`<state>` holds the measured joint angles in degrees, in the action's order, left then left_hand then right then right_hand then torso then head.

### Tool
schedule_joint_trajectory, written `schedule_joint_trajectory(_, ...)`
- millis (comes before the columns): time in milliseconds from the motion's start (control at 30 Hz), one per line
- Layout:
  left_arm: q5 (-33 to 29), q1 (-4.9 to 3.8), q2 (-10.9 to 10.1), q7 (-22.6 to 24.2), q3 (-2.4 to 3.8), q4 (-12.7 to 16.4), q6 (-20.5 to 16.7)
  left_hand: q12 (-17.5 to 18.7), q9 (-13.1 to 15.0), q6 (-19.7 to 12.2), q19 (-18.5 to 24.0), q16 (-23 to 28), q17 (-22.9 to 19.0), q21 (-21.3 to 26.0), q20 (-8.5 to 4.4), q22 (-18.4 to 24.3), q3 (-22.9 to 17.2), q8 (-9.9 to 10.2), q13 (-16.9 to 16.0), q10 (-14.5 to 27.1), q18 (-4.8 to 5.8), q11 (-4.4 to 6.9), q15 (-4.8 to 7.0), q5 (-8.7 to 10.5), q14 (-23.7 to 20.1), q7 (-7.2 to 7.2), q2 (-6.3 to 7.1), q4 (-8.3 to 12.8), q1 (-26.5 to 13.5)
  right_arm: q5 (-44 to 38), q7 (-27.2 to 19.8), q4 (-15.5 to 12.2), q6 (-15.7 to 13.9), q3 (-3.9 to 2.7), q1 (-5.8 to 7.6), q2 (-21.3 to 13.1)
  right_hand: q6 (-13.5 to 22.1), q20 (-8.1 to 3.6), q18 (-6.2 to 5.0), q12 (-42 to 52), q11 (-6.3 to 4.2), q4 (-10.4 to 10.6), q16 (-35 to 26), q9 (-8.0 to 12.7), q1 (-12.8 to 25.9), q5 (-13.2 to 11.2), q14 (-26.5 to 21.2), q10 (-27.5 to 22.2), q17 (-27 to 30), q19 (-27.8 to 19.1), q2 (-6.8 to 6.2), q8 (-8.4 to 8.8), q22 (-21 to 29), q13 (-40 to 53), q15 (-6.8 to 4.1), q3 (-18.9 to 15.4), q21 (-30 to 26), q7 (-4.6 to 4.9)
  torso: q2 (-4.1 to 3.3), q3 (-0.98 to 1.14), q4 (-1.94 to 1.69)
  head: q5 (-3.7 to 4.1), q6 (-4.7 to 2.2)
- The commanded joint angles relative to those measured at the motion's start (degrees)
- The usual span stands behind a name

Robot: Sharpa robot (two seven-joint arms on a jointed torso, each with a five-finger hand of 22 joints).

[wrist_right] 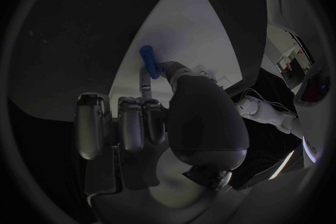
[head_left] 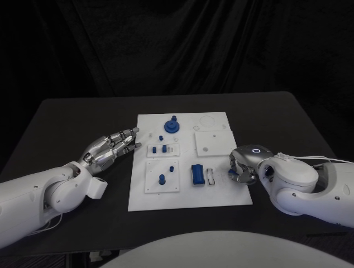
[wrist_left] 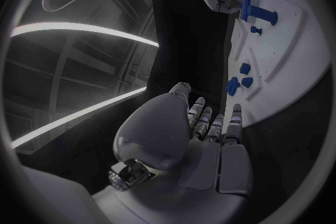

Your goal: Assemble the parts on the task board

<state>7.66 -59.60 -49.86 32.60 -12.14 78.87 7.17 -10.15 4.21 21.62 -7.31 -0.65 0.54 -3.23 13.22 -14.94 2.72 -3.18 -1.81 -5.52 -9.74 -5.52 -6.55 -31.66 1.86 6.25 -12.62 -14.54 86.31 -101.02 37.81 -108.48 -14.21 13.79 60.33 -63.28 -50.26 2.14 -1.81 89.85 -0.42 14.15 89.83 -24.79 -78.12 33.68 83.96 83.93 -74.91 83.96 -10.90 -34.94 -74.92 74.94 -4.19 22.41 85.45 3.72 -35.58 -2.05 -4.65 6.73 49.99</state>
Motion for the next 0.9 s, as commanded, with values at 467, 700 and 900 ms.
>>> schedule_joint_trajectory(467,-0.26,0.21,0.08,0.48,0.05,0.12,0.84,-0.12,0.03,-0.04,-0.3,-0.17,0.08,-0.37,0.05,-0.02,-0.4,-0.17,-0.07,-0.04,-0.58,-0.23,-0.3,-0.44,0.02,0.17,0.04,0.09,0.46,17.12,-1.91,-0.53,-9.49,0.21,-0.17,-0.78,-2.8,-0.75,0.52,0.15,-1.43,-5.07,-0.14,-4.21,3.56,-2.04,5.9,6.07,-14.5,3.65,-2.32,-1.9,-13.39,15.06,-0.95,8.56,-0.19,-1.64,0.01,-0.06,-0.02,-0.43,0.01)
schedule_joint_trajectory(700,-0.26,0.23,0.21,0.49,0.05,0.03,0.84,-0.12,0.03,-0.04,-0.3,-0.17,0.08,-0.37,0.05,-0.02,-0.4,-0.17,-0.07,-0.04,-0.58,-0.23,-0.3,-0.44,0.02,0.17,0.04,0.09,0.46,32.61,-5.87,-1.38,-16.02,0.11,1.5,-1.12,-2.74,-1.09,0.43,0.15,-1.85,-4.72,-0.28,-5.26,5.14,-2.52,5.84,6.07,-14.23,3.49,-2.52,-1.97,-13.27,15.06,-1.33,8.81,-0.53,-2.12,-0.02,-0.04,0.02,-0.44,0.01)
schedule_joint_trajectory(900,-0.26,0.24,0.45,0.51,0.05,-0.07,0.85,-0.07,0.01,-0.14,-0.29,-0.15,0.06,-0.37,0.09,0.05,-0.6,-0.15,-0.06,0.01,-0.57,-0.23,-0.33,-0.4,-0.02,0.17,-0.01,0.16,0.55,45.97,-10.01,-1.58,-22.04,0.09,2.06,-0.66,-2.64,-1.32,-0.11,0.15,-2.06,-3.51,-0.07,-6.05,7.61,-2.79,5.93,6.07,-14.63,2.45,-2.59,-1.58,-12.53,15.06,-1.52,8.72,-2.59,-2.35,0.0,-0.09,-0.13,-0.29,0.01)
